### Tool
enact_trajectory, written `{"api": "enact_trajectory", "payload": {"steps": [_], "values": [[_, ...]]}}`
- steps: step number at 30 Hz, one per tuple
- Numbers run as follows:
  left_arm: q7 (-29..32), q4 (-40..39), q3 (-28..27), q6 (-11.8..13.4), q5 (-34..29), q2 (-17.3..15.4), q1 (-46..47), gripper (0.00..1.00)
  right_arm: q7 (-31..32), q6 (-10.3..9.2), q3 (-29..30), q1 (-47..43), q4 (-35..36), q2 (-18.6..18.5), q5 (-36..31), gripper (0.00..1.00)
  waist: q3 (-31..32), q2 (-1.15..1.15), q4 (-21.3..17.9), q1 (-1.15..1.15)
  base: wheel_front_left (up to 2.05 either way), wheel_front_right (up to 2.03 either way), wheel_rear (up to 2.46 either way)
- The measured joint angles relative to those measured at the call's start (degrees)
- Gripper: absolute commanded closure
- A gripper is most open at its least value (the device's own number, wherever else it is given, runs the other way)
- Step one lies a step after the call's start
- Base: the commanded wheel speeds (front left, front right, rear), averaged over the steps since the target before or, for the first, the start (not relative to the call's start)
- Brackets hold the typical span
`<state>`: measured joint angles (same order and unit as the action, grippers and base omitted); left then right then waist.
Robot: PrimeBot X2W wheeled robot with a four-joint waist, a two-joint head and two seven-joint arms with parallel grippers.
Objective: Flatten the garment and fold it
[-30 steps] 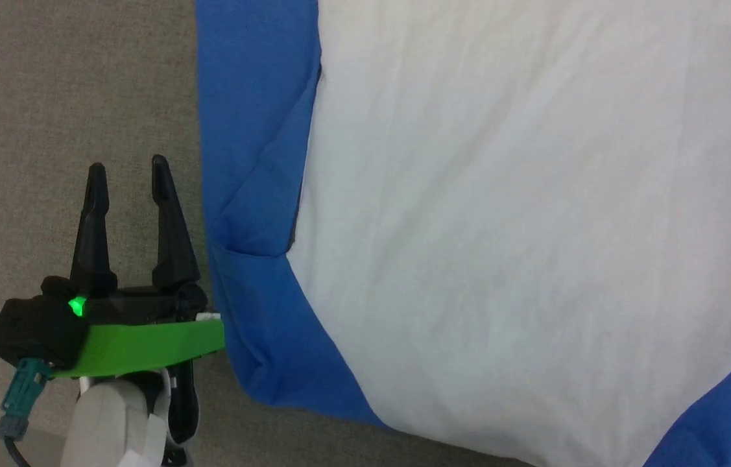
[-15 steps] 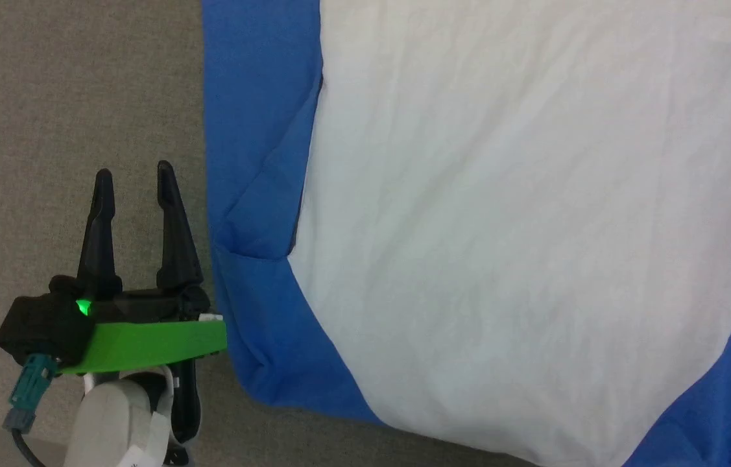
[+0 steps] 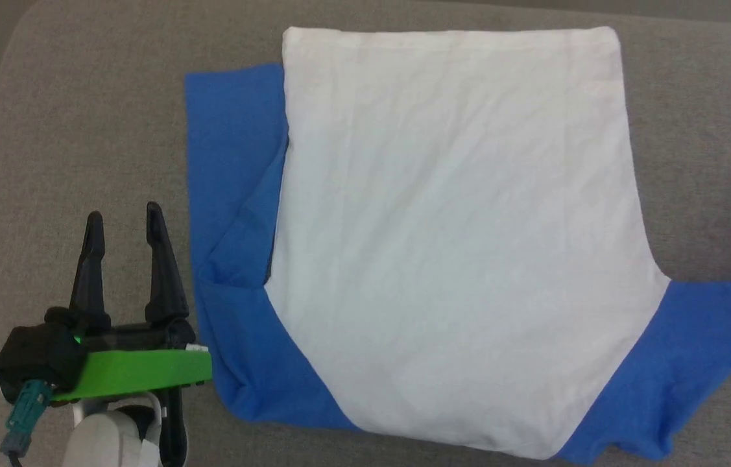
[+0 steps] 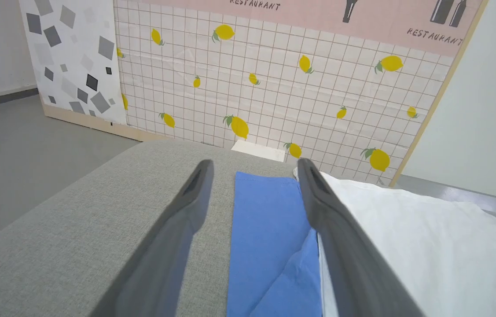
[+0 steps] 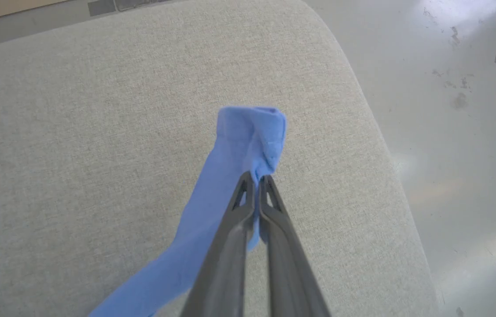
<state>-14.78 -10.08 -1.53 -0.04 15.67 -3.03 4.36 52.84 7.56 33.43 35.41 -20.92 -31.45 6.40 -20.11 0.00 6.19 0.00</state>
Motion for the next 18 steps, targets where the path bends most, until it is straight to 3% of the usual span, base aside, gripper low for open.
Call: {"api": "enact_trajectory", "payload": {"steps": [6,16,17,18], "values": [[0.0,0.42,-0.83,-0.43,0.03,0.0,-2.33,0.0,-2.31,0.0,-2.54,-5.04,1.22,0.0,2.87,1.0,4.67,0.0,-2.34,0.0,0.0,0.0,0.0],[-0.01,1.25,-1.53,-0.76,0.2,0.01,-5.08,0.0,-4.56,0.0,-20.97,-13.95,18.44,-0.63,18.57,1.0,11.44,0.0,-4.23,0.0,0.0,0.0,0.0],[0.0,1.37,-1.6,-1.0,0.2,0.01,-6.26,0.0,-3.44,0.01,-27.09,-15.01,24.6,0.05,22.59,1.0,13.45,0.0,-4.42,0.0,0.0,0.0,0.0],[0.0,1.34,-1.59,-1.01,0.2,0.01,-6.5,0.0,-2.99,0.01,-28.86,-15.02,26.05,0.16,23.05,1.0,13.93,0.0,-4.44,0.0,0.0,0.0,0.0]]}}
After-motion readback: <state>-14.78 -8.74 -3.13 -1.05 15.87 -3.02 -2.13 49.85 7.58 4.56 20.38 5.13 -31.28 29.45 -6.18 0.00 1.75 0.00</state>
